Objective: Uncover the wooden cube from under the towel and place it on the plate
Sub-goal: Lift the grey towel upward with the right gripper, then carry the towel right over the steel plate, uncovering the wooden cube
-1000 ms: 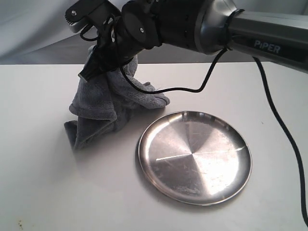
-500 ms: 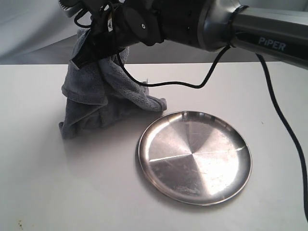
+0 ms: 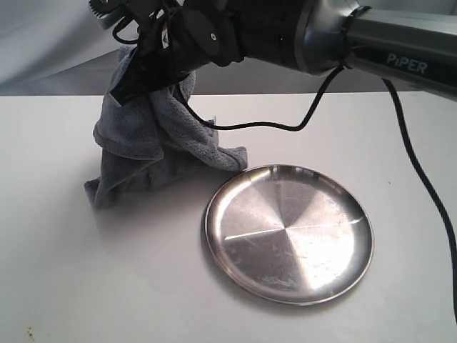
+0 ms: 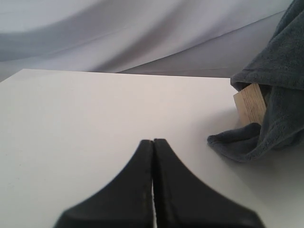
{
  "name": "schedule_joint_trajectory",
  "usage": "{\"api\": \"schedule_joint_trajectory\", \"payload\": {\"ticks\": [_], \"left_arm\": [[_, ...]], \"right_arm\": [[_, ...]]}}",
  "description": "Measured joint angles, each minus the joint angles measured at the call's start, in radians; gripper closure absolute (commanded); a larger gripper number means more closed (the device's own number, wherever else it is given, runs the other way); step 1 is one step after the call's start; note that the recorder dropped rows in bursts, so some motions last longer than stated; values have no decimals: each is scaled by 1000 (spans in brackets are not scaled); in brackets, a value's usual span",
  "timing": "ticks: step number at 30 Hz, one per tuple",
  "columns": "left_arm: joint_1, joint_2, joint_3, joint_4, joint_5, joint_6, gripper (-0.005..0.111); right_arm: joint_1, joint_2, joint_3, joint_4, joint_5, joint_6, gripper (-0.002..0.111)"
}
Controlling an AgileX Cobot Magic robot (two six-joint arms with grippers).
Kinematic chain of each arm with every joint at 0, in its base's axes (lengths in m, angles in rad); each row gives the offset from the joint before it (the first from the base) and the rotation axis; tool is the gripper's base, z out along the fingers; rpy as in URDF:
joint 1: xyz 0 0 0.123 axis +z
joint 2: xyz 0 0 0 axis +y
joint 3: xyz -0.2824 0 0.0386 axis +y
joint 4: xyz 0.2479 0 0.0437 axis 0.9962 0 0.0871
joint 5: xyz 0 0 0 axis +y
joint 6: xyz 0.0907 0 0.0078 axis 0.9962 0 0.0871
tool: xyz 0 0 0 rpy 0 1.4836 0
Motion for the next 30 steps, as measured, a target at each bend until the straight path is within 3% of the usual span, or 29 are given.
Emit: {"api": "schedule_joint_trajectory", "payload": {"ticks": [6, 30], "left_arm": [[0, 0, 0, 0, 0, 0, 107], [0, 0, 0, 0, 0, 0, 107]], "right_arm": [[0, -66, 0, 0, 62, 0, 108], [0, -161, 0, 4, 34, -2, 108]]}}
